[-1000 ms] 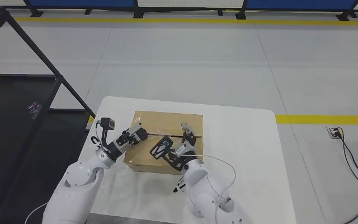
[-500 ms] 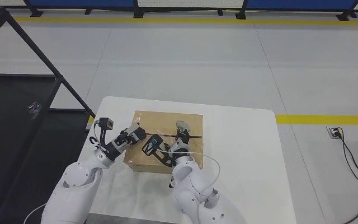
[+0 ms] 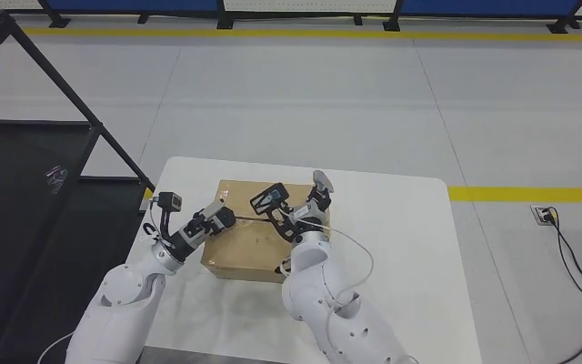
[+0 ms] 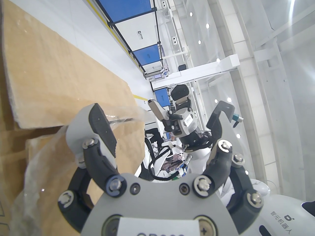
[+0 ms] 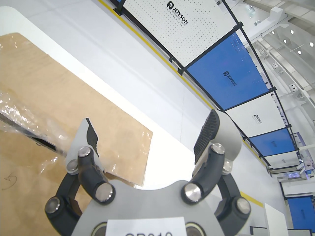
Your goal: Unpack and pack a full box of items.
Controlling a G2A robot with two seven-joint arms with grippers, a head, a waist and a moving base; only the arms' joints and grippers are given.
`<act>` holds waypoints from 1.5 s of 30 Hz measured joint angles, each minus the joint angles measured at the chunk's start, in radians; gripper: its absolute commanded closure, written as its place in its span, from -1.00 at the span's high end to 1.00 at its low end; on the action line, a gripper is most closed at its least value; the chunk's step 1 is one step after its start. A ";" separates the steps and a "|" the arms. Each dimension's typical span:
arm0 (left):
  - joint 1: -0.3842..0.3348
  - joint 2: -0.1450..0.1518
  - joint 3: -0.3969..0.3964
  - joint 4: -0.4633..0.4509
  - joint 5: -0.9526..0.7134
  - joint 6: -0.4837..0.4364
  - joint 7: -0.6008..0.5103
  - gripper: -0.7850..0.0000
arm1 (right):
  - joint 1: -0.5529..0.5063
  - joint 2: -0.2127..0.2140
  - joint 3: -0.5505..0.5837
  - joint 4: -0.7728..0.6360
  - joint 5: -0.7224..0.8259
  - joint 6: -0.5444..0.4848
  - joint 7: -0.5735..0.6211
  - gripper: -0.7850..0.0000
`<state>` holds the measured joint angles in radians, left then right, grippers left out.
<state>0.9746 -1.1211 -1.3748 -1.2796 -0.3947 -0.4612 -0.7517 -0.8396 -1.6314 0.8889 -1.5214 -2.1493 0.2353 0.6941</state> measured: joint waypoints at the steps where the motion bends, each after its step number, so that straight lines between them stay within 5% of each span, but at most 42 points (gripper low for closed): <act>1: 0.001 0.000 -0.001 0.000 0.000 -0.001 0.001 1.00 | -0.005 -0.001 0.009 -0.008 0.013 0.003 -0.012 1.00; 7: 0.002 0.000 -0.002 -0.002 0.001 -0.001 0.001 1.00 | -0.073 0.009 0.098 -0.110 0.137 -0.048 -0.138 1.00; 12: -0.001 0.000 -0.001 0.001 0.001 0.000 -0.001 1.00 | -0.195 0.048 0.141 -0.230 0.057 -0.329 -0.267 1.00; 15: -0.004 0.000 -0.001 0.005 -0.001 0.002 -0.003 1.00 | -0.246 0.065 0.134 -0.278 -0.029 -0.498 -0.223 1.00; 18: -0.009 0.000 0.001 0.009 0.001 0.003 -0.004 1.00 | -0.263 0.067 0.110 -0.284 -0.094 -0.556 -0.155 1.00; 33: -0.011 -0.001 0.004 0.011 0.009 0.005 0.001 1.00 | -0.148 0.024 0.034 -0.111 -0.200 -0.385 0.027 1.00; 45: 0.000 0.001 -0.004 0.004 0.007 0.002 0.006 1.00 | -0.061 -0.018 0.037 -0.018 -0.138 -0.173 -0.002 1.00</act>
<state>0.9745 -1.1204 -1.3787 -1.2758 -0.3876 -0.4593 -0.7459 -0.9005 -1.6491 0.9260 -1.5395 -2.2872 0.0627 0.6919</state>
